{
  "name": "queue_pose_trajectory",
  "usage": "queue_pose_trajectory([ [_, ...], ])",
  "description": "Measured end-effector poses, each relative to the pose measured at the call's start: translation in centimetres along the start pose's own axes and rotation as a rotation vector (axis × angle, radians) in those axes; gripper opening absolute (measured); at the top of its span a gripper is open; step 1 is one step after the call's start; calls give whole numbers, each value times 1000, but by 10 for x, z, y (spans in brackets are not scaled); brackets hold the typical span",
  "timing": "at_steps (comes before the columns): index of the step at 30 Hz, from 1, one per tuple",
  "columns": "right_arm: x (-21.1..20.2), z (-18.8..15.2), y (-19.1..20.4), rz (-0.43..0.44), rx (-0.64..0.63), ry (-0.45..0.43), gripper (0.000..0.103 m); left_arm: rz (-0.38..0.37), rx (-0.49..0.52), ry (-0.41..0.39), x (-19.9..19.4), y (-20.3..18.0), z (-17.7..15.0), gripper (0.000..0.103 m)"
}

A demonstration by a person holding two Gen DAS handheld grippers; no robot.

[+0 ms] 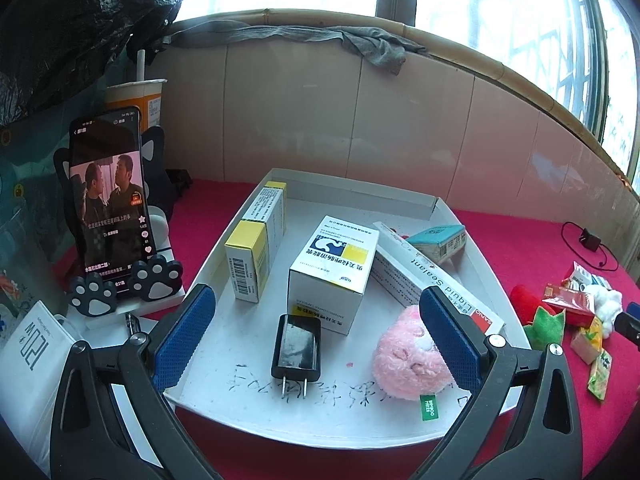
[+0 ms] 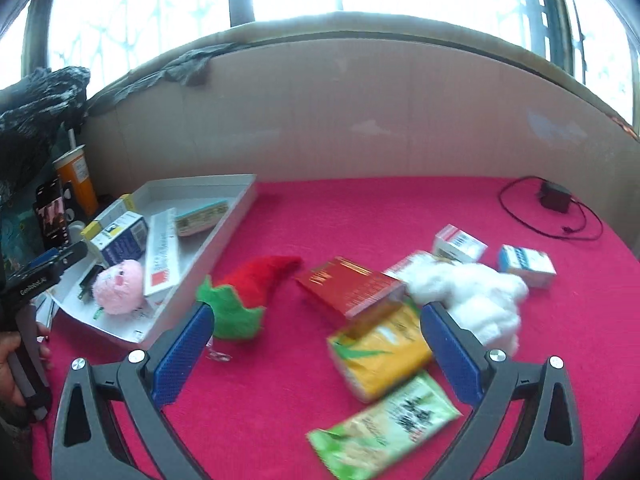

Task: Organize objects
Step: 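Withdraw both open tools from the tray back toward the remaining items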

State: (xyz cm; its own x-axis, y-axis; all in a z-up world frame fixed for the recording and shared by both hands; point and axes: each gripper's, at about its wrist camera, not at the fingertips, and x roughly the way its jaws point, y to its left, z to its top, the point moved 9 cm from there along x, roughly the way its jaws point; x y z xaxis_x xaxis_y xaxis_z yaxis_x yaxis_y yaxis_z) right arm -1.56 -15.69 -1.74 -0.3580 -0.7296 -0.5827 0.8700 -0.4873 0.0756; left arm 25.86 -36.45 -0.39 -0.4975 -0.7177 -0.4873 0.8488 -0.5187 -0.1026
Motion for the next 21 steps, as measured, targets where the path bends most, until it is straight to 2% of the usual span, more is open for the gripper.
queue_pose_trajectory([
  [3,-10,-18,-48,-69,90,21,103,-4,19,-19,-3,-4,2,103],
  [6,-16,-35,-80,-98,158,50,103,-3,37,-30,-5,-8,2,103],
  [14,-14,-51,-101,-85,221,79,103,14,109,-59,-11,-20,4,103],
  [15,-14,-51,-104,-85,231,78,103,-2,121,-57,-12,-25,3,103],
  [17,-15,-52,-111,-89,255,78,103,-81,145,-20,-16,-46,-3,103],
  [21,-15,-58,-132,-89,340,84,103,-283,300,78,-28,-124,-32,103],
])
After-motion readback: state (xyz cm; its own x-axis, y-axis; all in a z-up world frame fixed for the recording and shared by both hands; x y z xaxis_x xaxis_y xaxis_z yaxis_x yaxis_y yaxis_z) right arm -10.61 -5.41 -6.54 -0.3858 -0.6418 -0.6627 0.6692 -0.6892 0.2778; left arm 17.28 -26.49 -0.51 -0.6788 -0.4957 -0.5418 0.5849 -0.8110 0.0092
